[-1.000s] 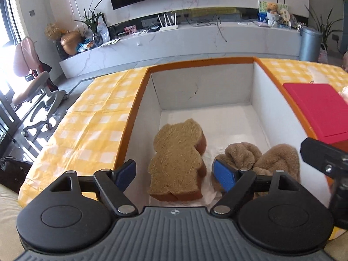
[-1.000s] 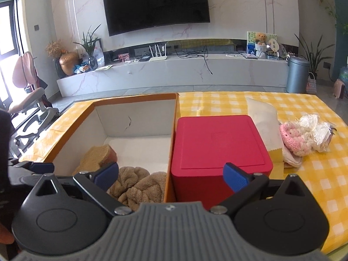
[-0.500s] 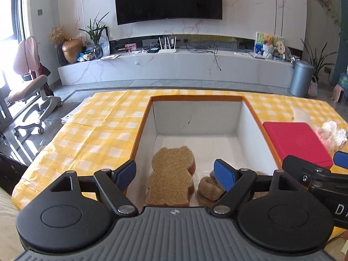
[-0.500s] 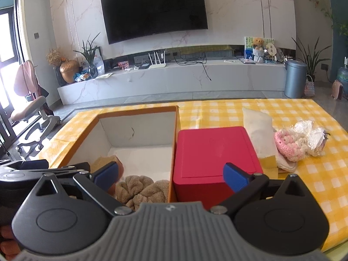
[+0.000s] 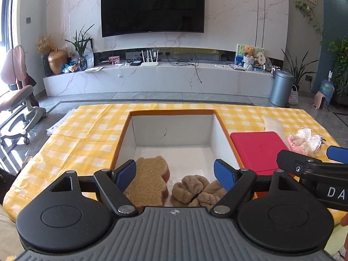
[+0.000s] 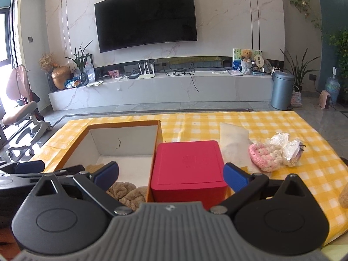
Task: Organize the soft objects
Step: 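Withdraw both tools from the box toward the items on the mat, then reach the left gripper down and grasp the yellow cloth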
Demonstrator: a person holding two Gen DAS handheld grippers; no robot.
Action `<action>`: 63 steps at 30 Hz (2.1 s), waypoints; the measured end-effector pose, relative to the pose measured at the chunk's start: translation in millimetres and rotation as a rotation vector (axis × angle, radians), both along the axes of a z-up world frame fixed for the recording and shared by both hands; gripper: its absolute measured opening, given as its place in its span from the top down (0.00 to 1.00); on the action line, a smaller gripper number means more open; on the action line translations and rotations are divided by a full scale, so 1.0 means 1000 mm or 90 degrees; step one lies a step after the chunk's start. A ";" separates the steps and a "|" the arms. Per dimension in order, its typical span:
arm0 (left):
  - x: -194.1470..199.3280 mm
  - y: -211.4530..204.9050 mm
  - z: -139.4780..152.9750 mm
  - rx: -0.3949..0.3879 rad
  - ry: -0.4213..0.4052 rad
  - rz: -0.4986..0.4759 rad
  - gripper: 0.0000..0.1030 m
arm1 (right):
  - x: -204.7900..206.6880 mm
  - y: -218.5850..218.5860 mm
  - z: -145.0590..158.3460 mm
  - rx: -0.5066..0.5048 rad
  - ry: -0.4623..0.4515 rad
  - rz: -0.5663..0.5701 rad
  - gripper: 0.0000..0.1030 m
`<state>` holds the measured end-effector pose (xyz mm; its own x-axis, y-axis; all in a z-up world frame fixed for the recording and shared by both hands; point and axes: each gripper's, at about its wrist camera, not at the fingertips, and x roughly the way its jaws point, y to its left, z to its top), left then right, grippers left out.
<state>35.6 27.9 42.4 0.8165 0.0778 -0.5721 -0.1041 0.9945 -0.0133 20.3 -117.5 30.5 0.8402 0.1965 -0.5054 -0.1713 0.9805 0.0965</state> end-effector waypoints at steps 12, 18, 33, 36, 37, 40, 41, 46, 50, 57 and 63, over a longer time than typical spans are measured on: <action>-0.028 -0.025 0.025 -0.028 -0.058 -0.024 0.08 | -0.018 -0.027 0.037 -0.112 -0.029 0.014 0.03; -0.038 -0.051 0.033 -0.003 -0.072 -0.048 0.08 | -0.007 -0.057 0.068 -0.129 -0.051 0.034 0.03; -0.002 -0.150 0.010 0.041 -0.020 -0.143 0.08 | 0.078 -0.150 0.023 -0.071 0.005 -0.023 0.03; 0.008 -0.160 -0.001 0.006 -0.009 -0.145 0.08 | 0.088 -0.151 -0.002 -0.059 0.026 -0.006 0.03; 0.013 -0.165 -0.005 0.003 -0.006 -0.148 0.08 | 0.090 -0.150 -0.008 -0.066 0.026 -0.003 0.03; 0.024 -0.177 -0.018 0.007 -0.005 -0.147 0.08 | 0.100 -0.157 -0.022 -0.075 0.038 -0.029 0.03; 0.027 -0.181 -0.022 0.010 -0.007 -0.141 0.08 | 0.104 -0.161 -0.024 -0.061 0.047 -0.049 0.03; 0.044 -0.204 -0.042 0.048 -0.008 -0.160 0.08 | 0.113 -0.189 -0.026 0.029 0.046 -0.076 0.03; 0.052 -0.223 -0.063 0.070 -0.005 -0.189 0.08 | 0.120 -0.206 -0.040 0.021 0.064 -0.118 0.03; 0.057 -0.250 -0.091 0.173 -0.014 -0.264 0.09 | 0.133 -0.221 -0.057 0.034 0.095 -0.140 0.03; 0.068 -0.258 -0.102 0.135 0.016 -0.276 0.09 | 0.144 -0.227 -0.069 0.039 0.126 -0.150 0.03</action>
